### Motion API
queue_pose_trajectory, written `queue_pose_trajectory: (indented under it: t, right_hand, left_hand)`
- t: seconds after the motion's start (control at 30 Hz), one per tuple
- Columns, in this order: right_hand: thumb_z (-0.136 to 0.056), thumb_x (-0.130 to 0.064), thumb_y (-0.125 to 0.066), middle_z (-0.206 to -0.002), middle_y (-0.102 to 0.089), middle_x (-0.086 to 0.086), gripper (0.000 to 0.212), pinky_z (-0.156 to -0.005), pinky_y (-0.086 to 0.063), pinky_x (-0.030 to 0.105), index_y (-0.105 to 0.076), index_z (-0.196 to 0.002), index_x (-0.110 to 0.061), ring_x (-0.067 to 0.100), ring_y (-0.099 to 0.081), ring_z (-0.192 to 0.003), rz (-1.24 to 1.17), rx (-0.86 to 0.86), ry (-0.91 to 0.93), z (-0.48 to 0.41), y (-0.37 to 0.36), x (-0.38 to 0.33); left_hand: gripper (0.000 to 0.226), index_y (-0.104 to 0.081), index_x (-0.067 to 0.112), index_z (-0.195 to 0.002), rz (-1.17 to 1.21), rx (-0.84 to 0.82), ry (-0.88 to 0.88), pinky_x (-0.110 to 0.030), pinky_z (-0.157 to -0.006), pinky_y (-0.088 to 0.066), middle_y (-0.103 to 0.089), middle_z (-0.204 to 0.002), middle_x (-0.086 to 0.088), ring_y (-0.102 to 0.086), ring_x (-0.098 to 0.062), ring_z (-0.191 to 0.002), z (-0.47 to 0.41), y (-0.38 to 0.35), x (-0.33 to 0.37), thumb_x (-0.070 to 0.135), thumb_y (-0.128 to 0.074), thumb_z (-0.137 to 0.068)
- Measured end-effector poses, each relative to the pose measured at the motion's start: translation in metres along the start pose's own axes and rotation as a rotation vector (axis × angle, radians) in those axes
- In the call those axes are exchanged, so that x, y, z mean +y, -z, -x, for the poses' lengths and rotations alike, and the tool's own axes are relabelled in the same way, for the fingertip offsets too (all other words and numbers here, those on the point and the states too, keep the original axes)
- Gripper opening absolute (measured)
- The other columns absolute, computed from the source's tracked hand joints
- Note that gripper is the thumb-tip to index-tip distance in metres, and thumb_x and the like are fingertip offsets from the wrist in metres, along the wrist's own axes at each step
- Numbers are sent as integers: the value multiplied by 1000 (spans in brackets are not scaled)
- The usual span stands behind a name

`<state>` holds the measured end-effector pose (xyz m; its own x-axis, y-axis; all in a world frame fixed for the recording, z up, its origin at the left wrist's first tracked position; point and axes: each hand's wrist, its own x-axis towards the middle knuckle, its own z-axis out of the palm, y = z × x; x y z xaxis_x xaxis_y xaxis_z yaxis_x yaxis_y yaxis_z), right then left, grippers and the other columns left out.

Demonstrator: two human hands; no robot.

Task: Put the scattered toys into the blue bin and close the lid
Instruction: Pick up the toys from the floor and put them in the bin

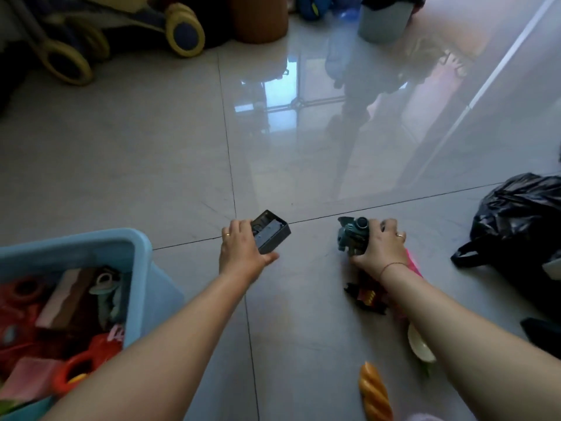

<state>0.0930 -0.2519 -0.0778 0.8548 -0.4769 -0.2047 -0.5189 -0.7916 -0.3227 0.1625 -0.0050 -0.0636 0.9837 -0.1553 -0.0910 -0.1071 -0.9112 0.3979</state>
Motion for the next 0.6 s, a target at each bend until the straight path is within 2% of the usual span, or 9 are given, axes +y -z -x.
queue_pose_trajectory:
  t: [0.07,0.17,0.3,0.37,0.47,0.53,0.6]
  right_hand:
    - [-62,-37,-78,-122,-37,17,74,-97,-32,38,-45,-123,-11,38,-38,-112,-85,58,28,24,9,-18]
    - [-58,-40,-82,-120,-37,14,76,-97,-34,37,-45,-120,-14,37,-38,-113,-290,91,81,66,31,-60]
    - [-57,-42,-83,-116,-33,4,78,-100,-36,35,-42,-121,-19,28,-38,-114,-519,12,183,130,58,-124]
    - [-57,-43,-83,-114,-31,1,77,-102,-39,35,-42,-119,-23,25,-41,-113,-594,-39,265,161,67,-156]
    - [-57,-45,-82,-115,-30,-1,77,-102,-41,35,-41,-119,-25,22,-43,-112,-639,-114,376,201,73,-205]
    - [-58,-49,-80,-116,-30,-2,79,-101,-42,33,-39,-120,-26,20,-42,-111,-626,-162,453,222,74,-235]
    - [-57,-53,-79,-119,-32,-2,82,-99,-43,30,-38,-123,-26,16,-42,-110,-602,-231,496,235,70,-264]
  left_hand:
    - [84,-39,13,-127,64,70,-28,-36,-98,-38,-41,-123,-5,-36,-24,-117,22,32,1,52,-77,-63]
    - [88,-38,16,-131,187,183,-60,-35,-95,-41,-41,-119,-2,-37,-20,-112,64,82,-7,61,-72,-63]
    - [89,-40,12,-133,300,371,-22,-27,-91,-35,-42,-118,-4,-36,-13,-106,124,142,-34,65,-62,-65]
    - [86,-40,9,-133,313,473,55,-27,-90,-34,-43,-121,-8,-37,-14,-107,150,167,-54,60,-64,-67]
    - [83,-38,6,-134,309,588,259,-36,-93,-39,-41,-127,-14,-40,-27,-116,182,197,-98,54,-67,-72]
    - [81,-39,3,-132,257,669,380,-45,-94,-39,-41,-127,-20,-38,-35,-117,198,213,-125,51,-69,-74]
    - [80,-39,1,-130,222,705,467,-48,-91,-40,-41,-126,-23,-37,-38,-116,211,225,-145,50,-69,-74]
